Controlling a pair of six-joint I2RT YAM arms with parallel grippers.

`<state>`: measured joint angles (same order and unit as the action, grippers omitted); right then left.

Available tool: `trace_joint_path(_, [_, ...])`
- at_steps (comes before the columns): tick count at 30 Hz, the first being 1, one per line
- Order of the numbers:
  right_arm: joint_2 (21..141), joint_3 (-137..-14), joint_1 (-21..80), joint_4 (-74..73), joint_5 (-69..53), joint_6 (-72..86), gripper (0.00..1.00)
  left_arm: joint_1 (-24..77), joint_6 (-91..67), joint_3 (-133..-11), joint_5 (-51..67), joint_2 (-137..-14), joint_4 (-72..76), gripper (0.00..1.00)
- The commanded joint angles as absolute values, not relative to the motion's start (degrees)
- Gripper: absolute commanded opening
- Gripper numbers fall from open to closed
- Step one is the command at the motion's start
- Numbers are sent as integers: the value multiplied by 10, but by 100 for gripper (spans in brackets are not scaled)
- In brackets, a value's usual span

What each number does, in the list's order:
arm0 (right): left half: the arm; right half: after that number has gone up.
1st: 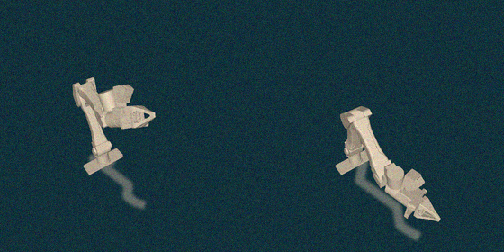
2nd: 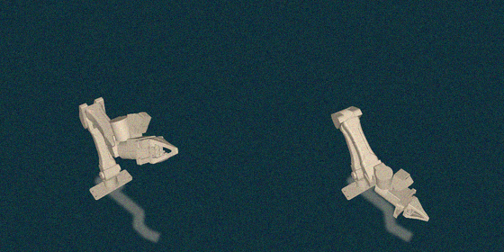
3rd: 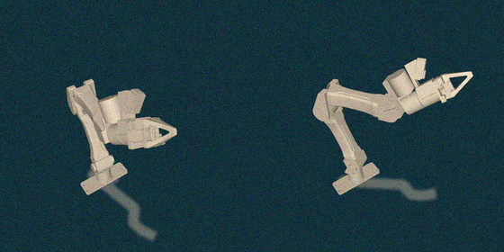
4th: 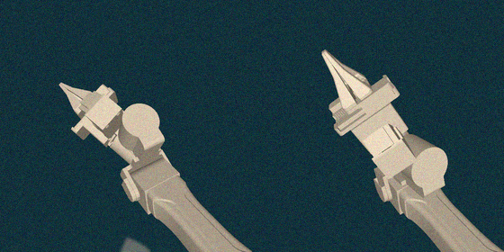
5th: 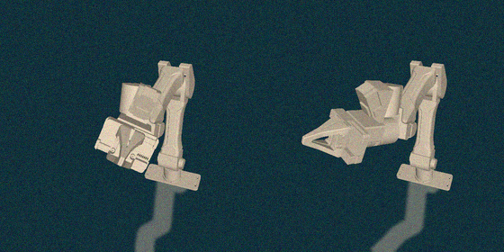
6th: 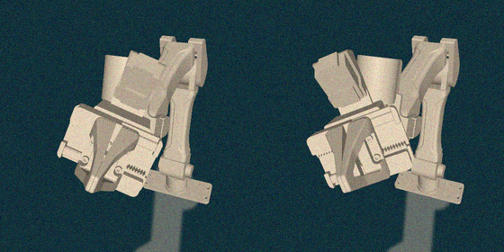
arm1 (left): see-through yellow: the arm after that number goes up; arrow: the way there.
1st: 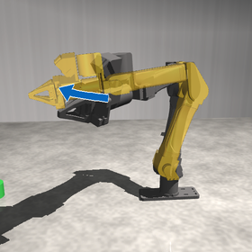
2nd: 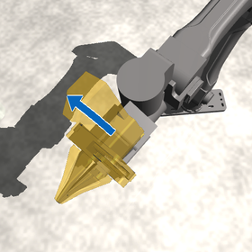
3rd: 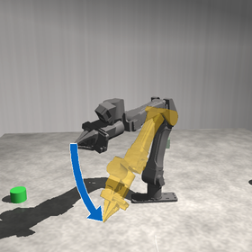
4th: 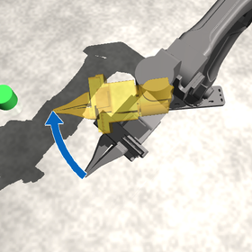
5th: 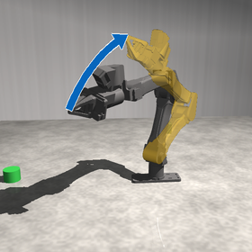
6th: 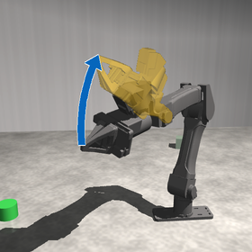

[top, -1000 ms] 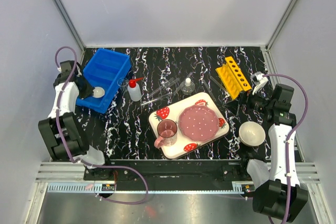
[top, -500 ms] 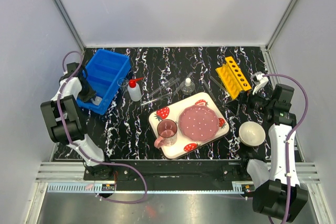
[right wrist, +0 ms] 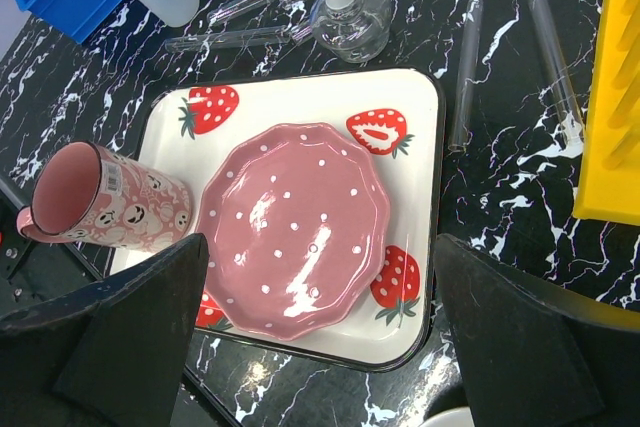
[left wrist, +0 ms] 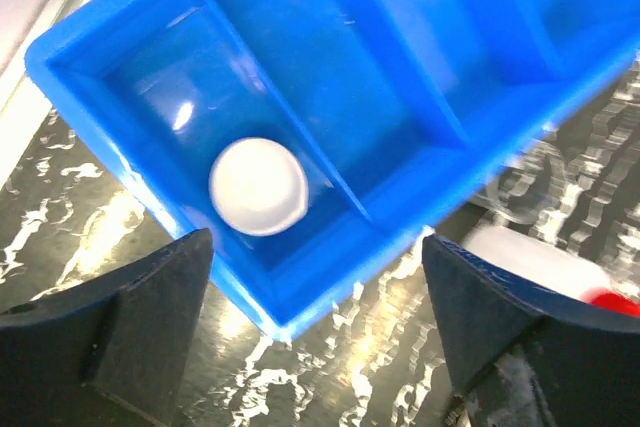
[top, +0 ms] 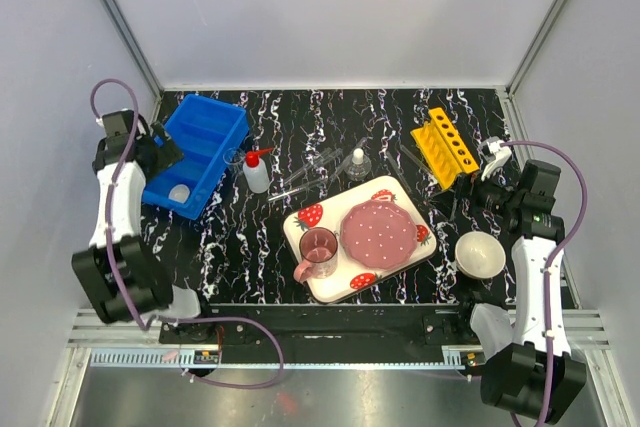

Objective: Organize the chemistry lab equipment

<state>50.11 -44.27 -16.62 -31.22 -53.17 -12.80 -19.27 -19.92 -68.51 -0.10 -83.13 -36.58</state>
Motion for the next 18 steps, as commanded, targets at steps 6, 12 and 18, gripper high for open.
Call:
trace_joint_path(6, [477,-442,-170,-303,-582,-155,100,-102,-133,-617,227,-688,-307,99])
trace_joint_path(12, [472,-436,-173,-303,-609,-174,100,33,-24,-531,163,-636,-236,99])
trace_joint_path(18, [471,-432,-178,-304,-633,-189,100,81,50,-344,167,-545,36,99])
